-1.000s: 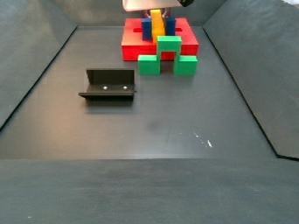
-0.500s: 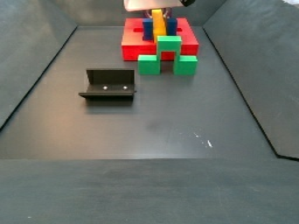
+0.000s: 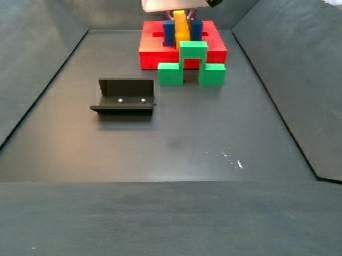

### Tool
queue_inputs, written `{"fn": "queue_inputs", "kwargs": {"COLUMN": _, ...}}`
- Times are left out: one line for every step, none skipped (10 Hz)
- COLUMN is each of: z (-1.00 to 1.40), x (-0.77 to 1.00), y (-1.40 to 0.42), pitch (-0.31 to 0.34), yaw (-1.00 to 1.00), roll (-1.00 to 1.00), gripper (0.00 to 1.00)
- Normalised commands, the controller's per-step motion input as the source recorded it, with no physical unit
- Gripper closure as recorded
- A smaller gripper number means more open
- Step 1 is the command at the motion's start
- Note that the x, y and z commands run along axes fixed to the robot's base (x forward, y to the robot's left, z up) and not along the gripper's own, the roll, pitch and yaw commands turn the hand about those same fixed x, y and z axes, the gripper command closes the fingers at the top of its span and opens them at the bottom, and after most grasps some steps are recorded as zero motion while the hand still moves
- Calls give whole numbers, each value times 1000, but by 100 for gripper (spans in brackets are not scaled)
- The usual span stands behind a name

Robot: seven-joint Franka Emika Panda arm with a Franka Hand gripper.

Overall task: Pick up the yellow object. Move up. Move to above the board. Insert the yellow object.
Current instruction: Insert the yellow object.

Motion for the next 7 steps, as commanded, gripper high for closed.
{"fn": "queue_inputs", "kwargs": {"z": -357, "x": 51, "y": -46, "pitch": 0, "yaw": 49, "roll": 60, "gripper": 100}}
{"fn": "queue_inputs", "kwargs": {"z": -340, "x": 120, "y": 0, "pitch": 0, "yaw": 11, "roll": 56, "gripper": 100}}
{"fn": "queue_inputs", "kwargs": {"z": -349, "x": 129, "y": 0, "pitch": 0, "yaw": 11, "roll": 61, "gripper": 100}}
{"fn": "queue_inputs", "kwargs": {"z": -400, "x": 223, "y": 0, "pitch": 0, "yaw": 34, "roll": 94, "gripper": 100}}
{"fn": "queue_inputs", "kwargs": {"z": -429, "x": 257, "y": 0, "pitch": 0, "yaw": 57, "roll": 129, "gripper": 100}}
{"fn": "queue_inputs", "kwargs": {"z": -397, "x": 197, "y": 0, "pitch": 0, "yaw": 74, "roll": 134, "gripper": 100}}
{"fn": "queue_inputs", "kwargs": {"z": -357, "x": 174, "y": 0, "pitch": 0, "yaw": 89, "roll": 146, "gripper": 100}}
